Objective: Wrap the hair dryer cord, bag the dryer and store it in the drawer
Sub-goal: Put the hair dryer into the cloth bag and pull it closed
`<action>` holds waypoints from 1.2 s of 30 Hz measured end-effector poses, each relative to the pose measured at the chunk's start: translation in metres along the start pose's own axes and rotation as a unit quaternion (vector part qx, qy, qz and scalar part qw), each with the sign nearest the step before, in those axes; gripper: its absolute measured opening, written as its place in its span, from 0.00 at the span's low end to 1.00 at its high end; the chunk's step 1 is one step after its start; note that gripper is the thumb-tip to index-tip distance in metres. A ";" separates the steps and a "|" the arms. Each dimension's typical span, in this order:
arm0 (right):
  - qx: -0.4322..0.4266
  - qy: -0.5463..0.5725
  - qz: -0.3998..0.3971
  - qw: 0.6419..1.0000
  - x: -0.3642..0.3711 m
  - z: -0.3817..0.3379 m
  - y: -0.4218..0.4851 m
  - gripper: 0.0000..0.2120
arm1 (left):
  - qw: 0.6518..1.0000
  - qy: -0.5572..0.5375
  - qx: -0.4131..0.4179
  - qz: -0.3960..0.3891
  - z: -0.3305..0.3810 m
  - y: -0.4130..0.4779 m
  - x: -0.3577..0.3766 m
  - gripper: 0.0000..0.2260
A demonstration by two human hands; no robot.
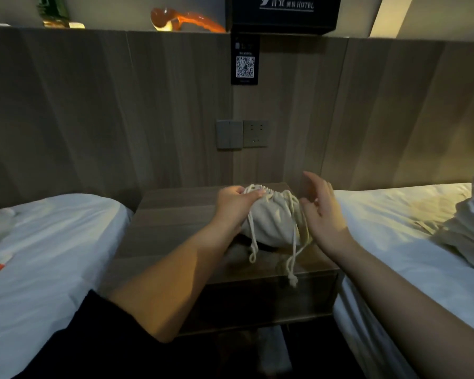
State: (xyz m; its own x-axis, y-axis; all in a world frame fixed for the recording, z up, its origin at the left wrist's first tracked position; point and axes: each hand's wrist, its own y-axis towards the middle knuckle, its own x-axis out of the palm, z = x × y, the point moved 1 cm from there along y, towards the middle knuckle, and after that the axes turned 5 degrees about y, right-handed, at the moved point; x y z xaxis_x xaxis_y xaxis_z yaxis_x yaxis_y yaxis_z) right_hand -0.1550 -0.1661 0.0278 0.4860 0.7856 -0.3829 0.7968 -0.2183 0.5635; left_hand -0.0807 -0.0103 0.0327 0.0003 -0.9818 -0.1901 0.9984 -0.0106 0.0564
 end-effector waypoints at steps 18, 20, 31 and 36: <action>-0.132 -0.256 -0.158 0.944 0.043 0.015 0.012 0.36 | 0.986 0.121 0.109 -0.025 0.001 0.021 -0.034 0.18; -0.130 -0.234 -0.145 0.953 0.042 0.015 0.011 0.34 | 0.969 0.143 0.182 -0.085 -0.003 0.015 -0.034 0.16; -0.134 -0.189 -0.070 0.970 0.008 -0.033 -0.005 0.27 | 0.969 0.003 0.223 -0.106 0.008 -0.025 -0.024 0.06; -0.134 -0.191 -0.050 0.971 -0.013 -0.047 -0.029 0.23 | 0.967 -0.033 0.239 -0.080 0.009 -0.051 -0.016 0.05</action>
State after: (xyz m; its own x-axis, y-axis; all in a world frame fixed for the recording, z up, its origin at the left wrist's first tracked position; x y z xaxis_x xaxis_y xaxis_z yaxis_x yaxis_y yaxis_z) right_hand -0.2016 -0.1427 0.0506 0.5488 0.5119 -0.6609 0.7501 0.0475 0.6596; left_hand -0.1324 0.0045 0.0418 -0.1720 -0.9701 -0.1714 0.8451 -0.2347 0.4803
